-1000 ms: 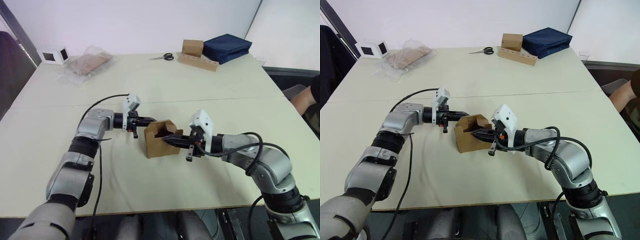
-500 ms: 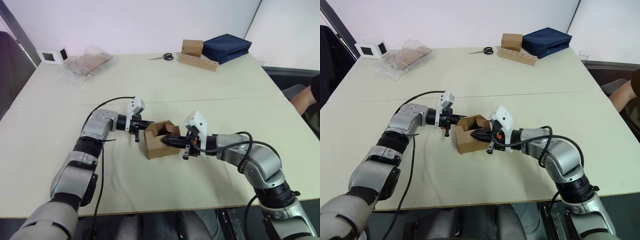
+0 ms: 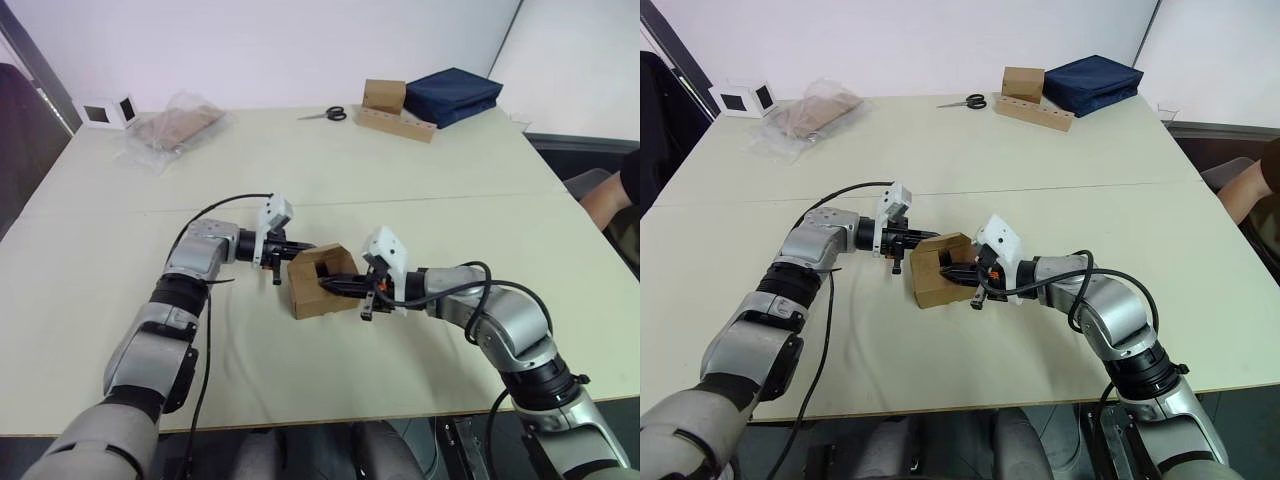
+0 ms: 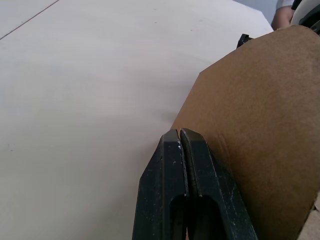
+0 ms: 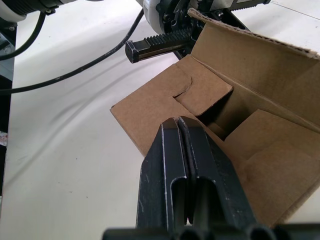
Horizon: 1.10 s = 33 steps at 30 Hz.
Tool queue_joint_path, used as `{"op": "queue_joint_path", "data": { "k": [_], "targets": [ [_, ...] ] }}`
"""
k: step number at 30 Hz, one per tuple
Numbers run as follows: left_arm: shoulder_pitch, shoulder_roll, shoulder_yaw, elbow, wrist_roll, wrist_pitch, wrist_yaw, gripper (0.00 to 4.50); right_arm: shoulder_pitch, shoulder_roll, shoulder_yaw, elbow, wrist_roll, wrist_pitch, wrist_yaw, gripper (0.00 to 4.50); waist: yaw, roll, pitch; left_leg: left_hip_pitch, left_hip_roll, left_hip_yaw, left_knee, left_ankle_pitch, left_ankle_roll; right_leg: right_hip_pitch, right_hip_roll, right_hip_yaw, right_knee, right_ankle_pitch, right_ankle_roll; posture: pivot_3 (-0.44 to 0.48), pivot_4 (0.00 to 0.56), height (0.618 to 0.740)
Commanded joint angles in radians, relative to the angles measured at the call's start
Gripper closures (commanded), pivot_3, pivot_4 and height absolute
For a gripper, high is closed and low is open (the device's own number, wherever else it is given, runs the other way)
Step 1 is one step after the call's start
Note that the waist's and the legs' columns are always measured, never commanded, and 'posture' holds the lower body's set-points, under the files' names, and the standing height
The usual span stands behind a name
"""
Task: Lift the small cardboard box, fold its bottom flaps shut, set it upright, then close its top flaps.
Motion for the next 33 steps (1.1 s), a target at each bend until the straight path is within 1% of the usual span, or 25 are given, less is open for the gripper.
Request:
{"op": "queue_joint_path", "data": {
  "k": [1, 10, 16, 21, 26, 29, 33],
  "targets": [
    [-0.016, 0.004, 0.017, -0.016, 0.004, -0.021, -0.001, 4.49, -0.006, 0.004, -0.001, 0.003, -0.009, 0.005, 0.002, 4.50, 0.000, 0.000, 0.000, 0.000, 0.000, 0.000, 0.000, 0.000, 0.000, 0.000, 0.000, 0.000, 0.000, 0.000, 0.000, 0.000, 0.150, 0.740],
    [-0.022, 0.023, 0.050, -0.060, -0.022, 0.005, 0.010, 4.49, -0.015, 0.011, -0.015, -0.002, -0.008, 0.001, -0.007, 4.50, 0.000, 0.000, 0.000, 0.000, 0.000, 0.000, 0.000, 0.000, 0.000, 0.000, 0.000, 0.000, 0.000, 0.000, 0.000, 0.000, 0.150, 0.740],
    [-0.013, 0.077, 0.096, -0.144, -0.044, 0.049, 0.020, 4.49, -0.024, 0.017, -0.031, -0.011, 0.000, 0.006, -0.016, 4.50, 0.000, 0.000, 0.000, 0.000, 0.000, 0.000, 0.000, 0.000, 0.000, 0.000, 0.000, 0.000, 0.000, 0.000, 0.000, 0.000, 0.150, 0.740],
    [0.046, 0.157, 0.139, -0.336, -0.117, 0.171, 0.003, 4.49, -0.033, 0.015, -0.057, -0.014, 0.010, 0.010, -0.023, 4.50, -0.001, 0.000, 0.000, 0.000, 0.000, 0.000, 0.000, 0.000, 0.000, 0.000, 0.000, 0.000, 0.000, 0.000, 0.000, 0.000, 0.150, 0.740],
    [0.142, 0.226, 0.159, -0.550, -0.206, 0.311, -0.008, 4.49, -0.035, 0.011, -0.076, -0.017, 0.014, 0.013, -0.023, 4.50, -0.001, 0.000, 0.000, 0.000, 0.000, 0.000, 0.000, 0.000, 0.000, 0.000, 0.000, 0.000, 0.000, 0.000, 0.000, 0.000, 0.150, 0.740],
    [0.230, 0.267, 0.179, -0.698, -0.286, 0.416, -0.004, 4.49, -0.039, 0.006, -0.094, -0.023, 0.021, 0.019, -0.022, 4.50, -0.001, 0.000, 0.000, 0.000, 0.000, 0.000, 0.000, 0.000, 0.000, 0.000, 0.000, 0.000, 0.000, 0.000, 0.000, 0.000, 0.150, 0.740],
    [0.314, 0.291, 0.156, -0.793, -0.306, 0.433, 0.009, 4.49, -0.038, 0.003, -0.104, -0.032, 0.024, 0.028, -0.022, 4.50, 0.000, 0.000, 0.000, 0.000, 0.000, 0.000, 0.000, 0.000, 0.000, 0.000, 0.000, 0.000, 0.000, 0.000, 0.000, 0.000, 0.150, 0.740]
  ]
}}
